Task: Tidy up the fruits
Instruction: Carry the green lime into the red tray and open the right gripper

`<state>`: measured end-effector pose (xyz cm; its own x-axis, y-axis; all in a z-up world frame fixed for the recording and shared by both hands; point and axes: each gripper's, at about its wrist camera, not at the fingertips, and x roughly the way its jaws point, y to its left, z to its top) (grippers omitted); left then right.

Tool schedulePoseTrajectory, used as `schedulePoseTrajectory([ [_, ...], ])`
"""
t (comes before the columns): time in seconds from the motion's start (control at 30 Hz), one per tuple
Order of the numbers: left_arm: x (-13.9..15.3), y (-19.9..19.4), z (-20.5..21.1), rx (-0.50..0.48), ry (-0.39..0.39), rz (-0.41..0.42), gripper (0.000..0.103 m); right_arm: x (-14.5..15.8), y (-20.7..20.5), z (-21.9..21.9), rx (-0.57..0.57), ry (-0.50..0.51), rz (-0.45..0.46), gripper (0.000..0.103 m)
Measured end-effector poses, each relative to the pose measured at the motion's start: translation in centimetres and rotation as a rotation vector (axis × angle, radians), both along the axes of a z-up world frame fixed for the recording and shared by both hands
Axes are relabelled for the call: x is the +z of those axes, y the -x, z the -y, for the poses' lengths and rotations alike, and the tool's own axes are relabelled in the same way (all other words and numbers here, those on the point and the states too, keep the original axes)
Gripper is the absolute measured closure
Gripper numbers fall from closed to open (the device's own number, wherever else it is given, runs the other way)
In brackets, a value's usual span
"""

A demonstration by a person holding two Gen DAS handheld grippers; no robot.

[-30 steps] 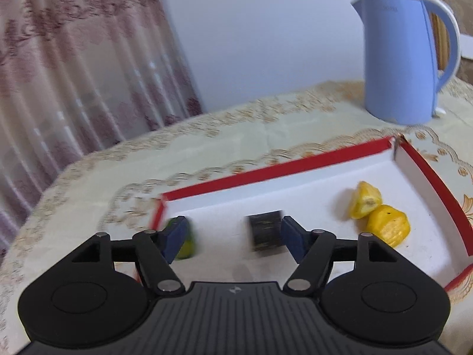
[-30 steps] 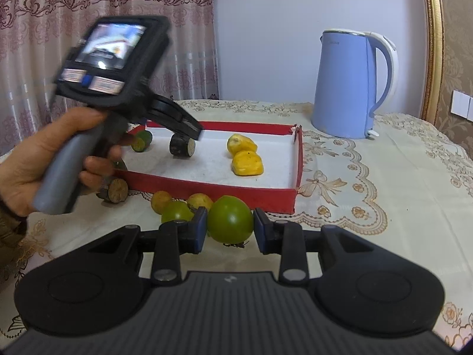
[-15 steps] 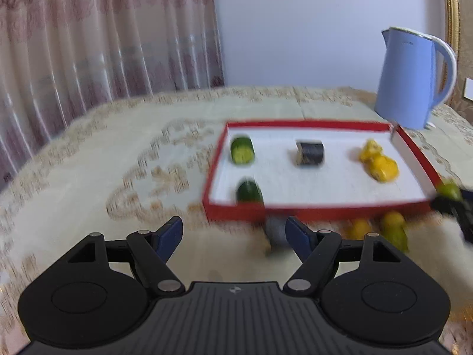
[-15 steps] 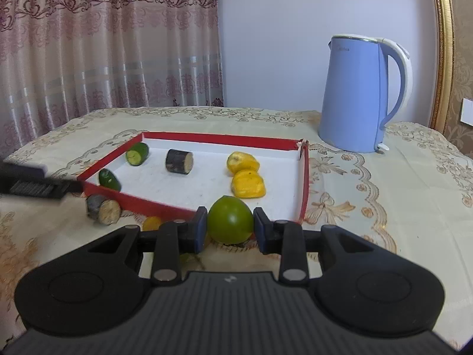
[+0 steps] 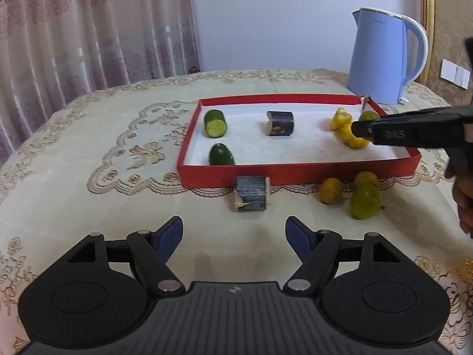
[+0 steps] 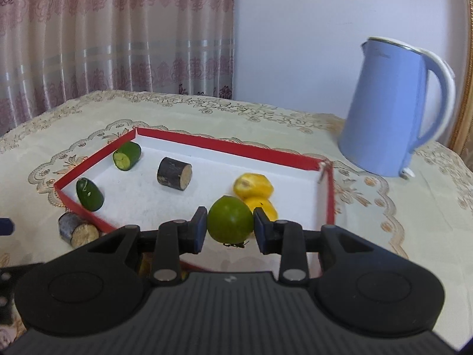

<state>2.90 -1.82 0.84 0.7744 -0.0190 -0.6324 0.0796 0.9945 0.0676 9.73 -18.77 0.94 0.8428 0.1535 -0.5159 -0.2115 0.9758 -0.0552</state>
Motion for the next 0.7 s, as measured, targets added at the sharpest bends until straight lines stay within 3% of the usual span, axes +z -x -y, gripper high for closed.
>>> schedulePoseTrajectory([
  [0.23,-0.1,0.2,-1.6,0.027,0.018,-0.014,0.027,-0.3,-3.8,-1.7,-0.029,0.015,-0.017,0.072],
  [0.53,-0.3,0.1,-2.9,0.024,0.067,-0.029,0.027,-0.3,-5.8,-3.1,-0.063,0.077,0.007,0.071],
  [0.7,-0.4,0.2,-2.7,0.005,0.079,-0.036,0.027,0.1,-5.1,-2.7,-0.065,0.050,0.025,0.055],
])
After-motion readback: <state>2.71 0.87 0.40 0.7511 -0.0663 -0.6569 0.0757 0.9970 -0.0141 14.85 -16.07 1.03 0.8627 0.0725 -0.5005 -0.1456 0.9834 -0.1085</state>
